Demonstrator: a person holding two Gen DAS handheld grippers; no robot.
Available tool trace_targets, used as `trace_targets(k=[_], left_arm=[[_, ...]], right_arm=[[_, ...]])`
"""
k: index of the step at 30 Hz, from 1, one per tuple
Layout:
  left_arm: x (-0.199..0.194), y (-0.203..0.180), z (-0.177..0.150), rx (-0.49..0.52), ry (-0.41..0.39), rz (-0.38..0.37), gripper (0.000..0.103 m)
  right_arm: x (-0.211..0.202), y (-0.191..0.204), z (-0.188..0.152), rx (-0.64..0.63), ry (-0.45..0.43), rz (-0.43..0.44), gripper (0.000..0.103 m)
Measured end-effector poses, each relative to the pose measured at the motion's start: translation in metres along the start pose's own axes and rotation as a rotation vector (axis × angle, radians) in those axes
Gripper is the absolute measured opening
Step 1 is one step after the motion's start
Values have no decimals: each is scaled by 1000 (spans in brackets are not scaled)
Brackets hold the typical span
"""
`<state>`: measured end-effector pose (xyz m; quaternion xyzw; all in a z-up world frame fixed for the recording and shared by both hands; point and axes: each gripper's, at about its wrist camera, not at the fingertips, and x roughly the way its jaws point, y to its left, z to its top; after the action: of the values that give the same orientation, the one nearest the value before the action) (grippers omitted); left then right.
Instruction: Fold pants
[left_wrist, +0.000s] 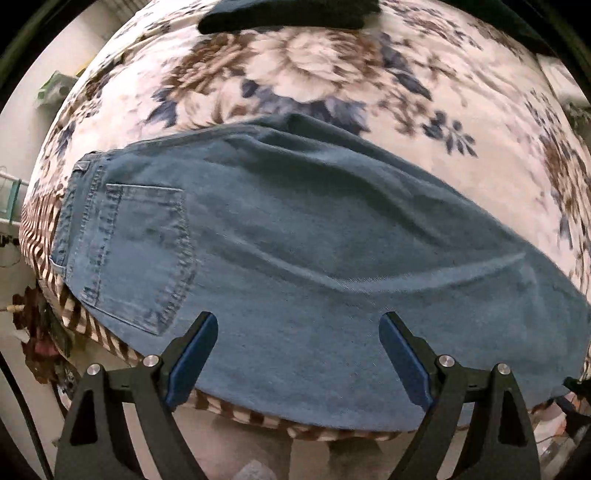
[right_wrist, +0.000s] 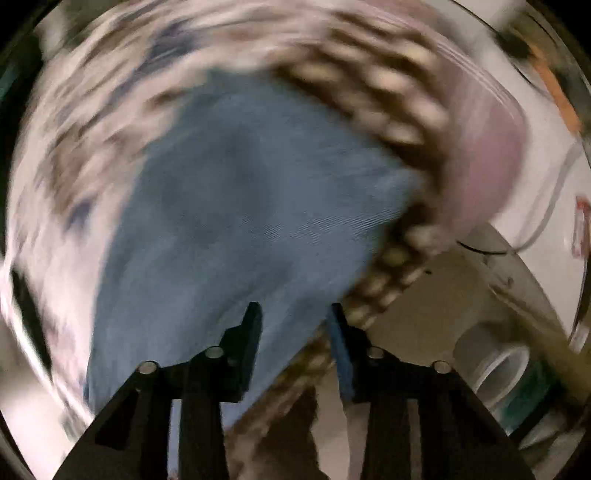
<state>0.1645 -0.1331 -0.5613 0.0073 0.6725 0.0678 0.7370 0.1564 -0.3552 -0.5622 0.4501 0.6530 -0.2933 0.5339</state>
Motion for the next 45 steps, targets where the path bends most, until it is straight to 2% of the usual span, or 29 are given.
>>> trace_targets(k=[1,4,5,7,12,15,16,19,24,25,27,28,31,35,37,39,40,41,42,43,45], left_arm=[[0,6,3,-6,-4,16,89],[2,38,17,-18,-36,91,89],[5,52,24,-17,-50,133,89],[11,74,36,-16,-66,168,89],[38,123,71,-30,-70,223,89],[62,146,90,-43,-15,217,89],[65,152,92,-52,1,198,90],[77,159,96,-53,43,149,94],[84,166,95,-65,64,104,101],[84,165,94,-67,67,96,101],[85,166,94,-62,66,88,101],[85,165,94,-59,65,85,101],[88,171,97,-48,66,78,102],[92,176,100,-26,62,82,102],[91,174,98,-23,63,78,102],[90,175,97,-24,64,70,102],[90,175,96,-23,61,69,102],[90,175,95,-20,59,71,102],[88,171,95,-18,58,75,102],[88,170,95,-19,57,76,102],[83,166,95,-21,54,73,102]], right_arm=[[-5,24,-8,-71,14,11,58],[-5,119,-49,-342,115,71,59],[1,157,-65,-427,166,112,59],[21,241,-97,-575,259,201,59],[87,409,-142,-829,338,240,59],[138,471,-163,-898,465,218,59],[154,481,-171,-923,504,180,59],[178,484,-184,-1002,527,51,59],[177,457,-201,-1083,694,32,59],[179,454,-209,-1137,743,3,59],[180,460,-217,-1219,737,-27,59],[177,469,-216,-1243,686,-27,59],[185,496,-206,-1197,630,20,59],[218,507,-209,-1123,736,83,59],[217,512,-227,-1172,814,122,56],[213,517,-239,-1232,829,121,56],[211,512,-235,-1222,847,140,56],[211,508,-232,-1202,855,147,50],[210,507,-228,-1195,843,133,39],[210,504,-219,-1204,768,82,13],[204,508,-200,-1110,677,127,11]])
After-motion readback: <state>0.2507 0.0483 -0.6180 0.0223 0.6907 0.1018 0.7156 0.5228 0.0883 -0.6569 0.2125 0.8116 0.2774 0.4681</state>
